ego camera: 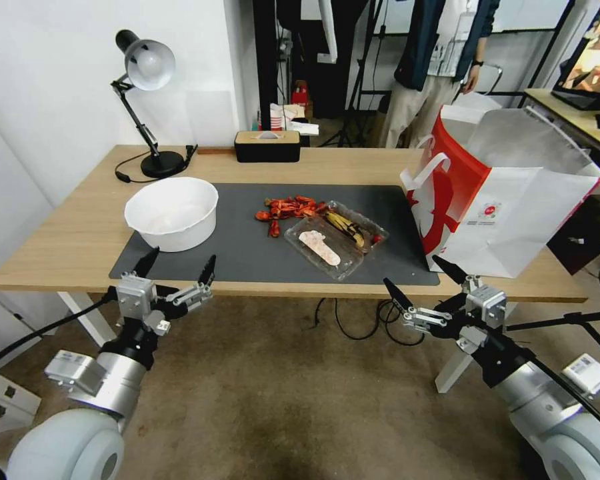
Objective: Close the disposable takeout box, then place it into the delivery bag.
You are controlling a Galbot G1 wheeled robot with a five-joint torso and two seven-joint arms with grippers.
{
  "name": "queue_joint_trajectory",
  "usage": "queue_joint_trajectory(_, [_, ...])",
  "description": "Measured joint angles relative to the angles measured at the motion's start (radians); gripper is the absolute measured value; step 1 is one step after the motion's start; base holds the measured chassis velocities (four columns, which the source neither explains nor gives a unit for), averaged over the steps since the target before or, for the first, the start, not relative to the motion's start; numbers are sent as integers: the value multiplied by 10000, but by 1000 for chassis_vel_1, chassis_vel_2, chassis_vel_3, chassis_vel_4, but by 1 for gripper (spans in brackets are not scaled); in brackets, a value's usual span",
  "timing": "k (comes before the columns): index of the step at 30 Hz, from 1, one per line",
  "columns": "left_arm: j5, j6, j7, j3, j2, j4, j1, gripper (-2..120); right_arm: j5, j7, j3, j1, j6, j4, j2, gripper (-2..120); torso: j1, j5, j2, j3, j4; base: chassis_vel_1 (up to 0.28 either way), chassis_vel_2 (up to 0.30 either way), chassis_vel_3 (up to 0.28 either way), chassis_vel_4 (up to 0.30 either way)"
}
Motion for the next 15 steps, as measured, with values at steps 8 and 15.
queue_joint_trajectory(8, [415, -62, 46, 149, -337, 7, 84, 100, 2080, 380, -726, 1668, -335, -1421, -2988, 100, 1, -3, -2, 1, 2, 0, 0, 0, 0])
queue_joint_trajectory(15, [666, -124, 65, 212, -608, 16, 138, 100, 3369, 1029, -2431, 4297, -794, -2382, -4695, 100, 1, -3, -2, 1, 3, 0, 0, 0, 0])
